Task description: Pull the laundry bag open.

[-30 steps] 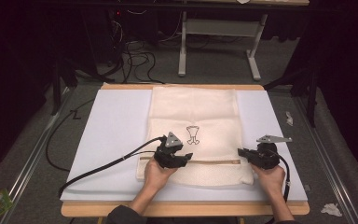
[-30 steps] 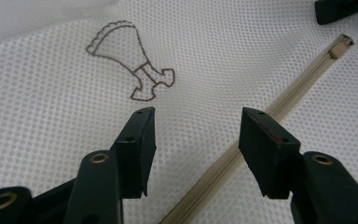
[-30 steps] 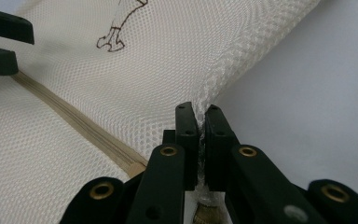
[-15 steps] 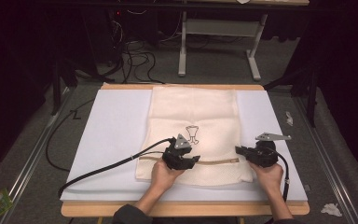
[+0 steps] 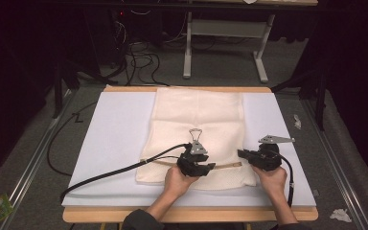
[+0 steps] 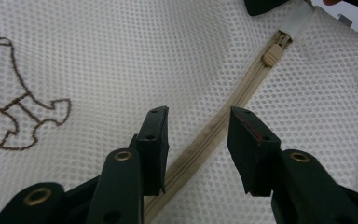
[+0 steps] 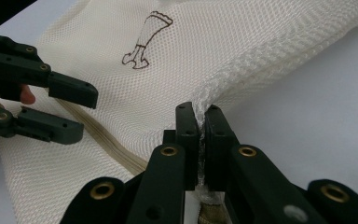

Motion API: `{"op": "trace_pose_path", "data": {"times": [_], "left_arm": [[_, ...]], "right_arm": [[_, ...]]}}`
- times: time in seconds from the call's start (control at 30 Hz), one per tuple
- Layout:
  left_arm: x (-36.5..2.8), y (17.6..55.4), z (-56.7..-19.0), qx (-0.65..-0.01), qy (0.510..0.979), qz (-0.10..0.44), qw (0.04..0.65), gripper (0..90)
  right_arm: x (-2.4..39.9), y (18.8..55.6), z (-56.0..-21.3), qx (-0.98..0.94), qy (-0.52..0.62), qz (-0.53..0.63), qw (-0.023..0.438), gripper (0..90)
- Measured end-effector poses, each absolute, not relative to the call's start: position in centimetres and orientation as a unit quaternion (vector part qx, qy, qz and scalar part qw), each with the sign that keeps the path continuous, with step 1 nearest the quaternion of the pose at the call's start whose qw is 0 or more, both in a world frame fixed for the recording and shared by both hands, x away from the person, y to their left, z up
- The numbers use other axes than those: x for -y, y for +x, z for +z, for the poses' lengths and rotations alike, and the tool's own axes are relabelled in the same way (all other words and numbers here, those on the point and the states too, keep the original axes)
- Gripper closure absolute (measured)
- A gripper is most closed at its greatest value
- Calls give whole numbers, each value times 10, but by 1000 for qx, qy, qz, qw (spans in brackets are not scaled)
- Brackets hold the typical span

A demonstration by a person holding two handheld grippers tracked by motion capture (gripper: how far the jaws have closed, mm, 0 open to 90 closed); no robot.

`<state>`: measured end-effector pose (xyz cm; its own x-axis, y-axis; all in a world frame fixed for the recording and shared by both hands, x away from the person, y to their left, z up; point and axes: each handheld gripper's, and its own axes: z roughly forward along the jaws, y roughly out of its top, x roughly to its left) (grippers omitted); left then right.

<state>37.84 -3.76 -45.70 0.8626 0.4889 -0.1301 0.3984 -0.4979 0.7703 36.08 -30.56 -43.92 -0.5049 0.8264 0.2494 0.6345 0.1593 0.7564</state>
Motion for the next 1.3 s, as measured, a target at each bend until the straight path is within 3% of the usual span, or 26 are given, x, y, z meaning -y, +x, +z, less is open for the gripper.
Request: {"op": "trace_pose_path", "data": {"times": [0.43,1.3], "left_arm": [[56,376,-452,-246,856,13,454,628],[83,375,-463,-242,857,4,455,623]], "right_arm": [[300,362,-439,-754,475,441,108,879],[293,360,-433,-749,458,471,87,881]]}}
